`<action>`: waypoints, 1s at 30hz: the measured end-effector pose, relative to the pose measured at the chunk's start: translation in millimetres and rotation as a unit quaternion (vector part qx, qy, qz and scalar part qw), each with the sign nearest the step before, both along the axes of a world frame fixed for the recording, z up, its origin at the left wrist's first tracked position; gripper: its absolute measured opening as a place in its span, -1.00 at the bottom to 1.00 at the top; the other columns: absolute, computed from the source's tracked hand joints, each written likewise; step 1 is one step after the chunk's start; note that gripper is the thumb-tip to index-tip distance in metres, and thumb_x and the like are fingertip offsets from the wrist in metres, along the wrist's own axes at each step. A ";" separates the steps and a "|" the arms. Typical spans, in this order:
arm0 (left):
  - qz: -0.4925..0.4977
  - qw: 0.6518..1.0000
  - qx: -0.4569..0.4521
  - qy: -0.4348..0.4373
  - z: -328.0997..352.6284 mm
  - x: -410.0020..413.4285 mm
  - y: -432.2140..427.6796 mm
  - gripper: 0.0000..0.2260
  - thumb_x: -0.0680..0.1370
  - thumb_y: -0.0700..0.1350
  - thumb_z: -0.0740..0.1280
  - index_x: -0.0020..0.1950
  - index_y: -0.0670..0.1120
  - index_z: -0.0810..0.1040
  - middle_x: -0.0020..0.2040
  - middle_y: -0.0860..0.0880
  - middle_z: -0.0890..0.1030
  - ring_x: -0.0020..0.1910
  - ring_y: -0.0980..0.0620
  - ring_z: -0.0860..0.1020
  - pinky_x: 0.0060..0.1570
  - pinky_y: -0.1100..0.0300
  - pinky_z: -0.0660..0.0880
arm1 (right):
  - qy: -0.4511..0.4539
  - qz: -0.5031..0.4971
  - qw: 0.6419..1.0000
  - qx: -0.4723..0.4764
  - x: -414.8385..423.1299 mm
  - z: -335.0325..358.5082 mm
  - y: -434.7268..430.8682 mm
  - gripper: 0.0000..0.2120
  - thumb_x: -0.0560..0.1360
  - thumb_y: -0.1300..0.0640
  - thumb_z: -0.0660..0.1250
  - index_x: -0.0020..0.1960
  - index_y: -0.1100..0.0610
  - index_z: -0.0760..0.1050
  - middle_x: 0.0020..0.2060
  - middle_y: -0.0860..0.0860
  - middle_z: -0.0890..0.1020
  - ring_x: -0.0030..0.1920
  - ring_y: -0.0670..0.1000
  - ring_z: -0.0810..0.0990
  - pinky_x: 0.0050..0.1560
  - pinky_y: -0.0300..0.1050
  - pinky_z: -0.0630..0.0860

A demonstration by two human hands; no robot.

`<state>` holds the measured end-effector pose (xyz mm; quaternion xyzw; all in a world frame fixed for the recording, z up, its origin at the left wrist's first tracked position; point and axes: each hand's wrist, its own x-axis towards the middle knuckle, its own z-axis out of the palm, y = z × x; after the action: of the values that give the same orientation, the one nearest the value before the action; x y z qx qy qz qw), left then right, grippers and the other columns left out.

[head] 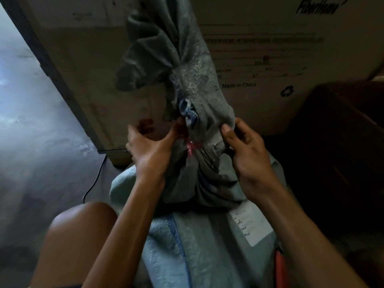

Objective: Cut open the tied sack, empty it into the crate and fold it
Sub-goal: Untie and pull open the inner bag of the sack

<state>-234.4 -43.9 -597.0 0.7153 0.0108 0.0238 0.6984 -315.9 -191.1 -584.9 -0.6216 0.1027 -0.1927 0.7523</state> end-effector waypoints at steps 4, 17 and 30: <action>-0.189 0.978 0.008 0.082 2.2 -3.1 -4.3 -0.55 0.44 0.33 0.33 -0.09 -0.06 0.66 -0.29 0.08 0.73 -0.25 0.14 0.69 -0.17 0.26 0.58 | 0.000 0.058 0.998 -0.009 0.6 1.4 -1.3 -0.72 0.67 0.21 0.16 0.30 0.18 0.53 0.18 0.13 0.67 0.23 0.09 0.64 0.30 0.04 0.53; -0.121 0.987 0.055 -0.095 -2.0 1.9 8.2 -0.18 0.44 0.42 0.34 -0.20 -0.44 0.56 -0.26 -0.37 0.66 -0.26 -0.35 0.65 -0.14 -0.20 0.63 | 0.115 -0.162 0.944 -0.265 5.2 -19.1 -34.8 -0.81 0.58 0.13 0.31 0.17 0.10 0.56 0.01 0.02 0.65 0.02 -0.05 0.62 0.12 -0.05 0.56; -0.231 0.866 0.378 -0.232 -10.5 -16.7 -2.6 -0.51 0.22 0.51 0.41 -0.29 0.11 0.46 -0.31 0.16 0.59 -0.14 0.03 0.64 -0.02 0.12 0.51 | 0.057 -0.261 0.950 -0.164 7.6 4.4 -30.6 -0.77 0.35 0.09 0.52 -0.01 0.10 0.67 -0.08 -0.01 0.73 -0.05 -0.06 0.70 -0.03 -0.06 0.64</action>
<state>-251.1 -46.5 -607.4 0.8804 -0.3272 0.0291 0.3421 -308.4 -221.7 -580.5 -0.6980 0.2707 -0.3610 0.5561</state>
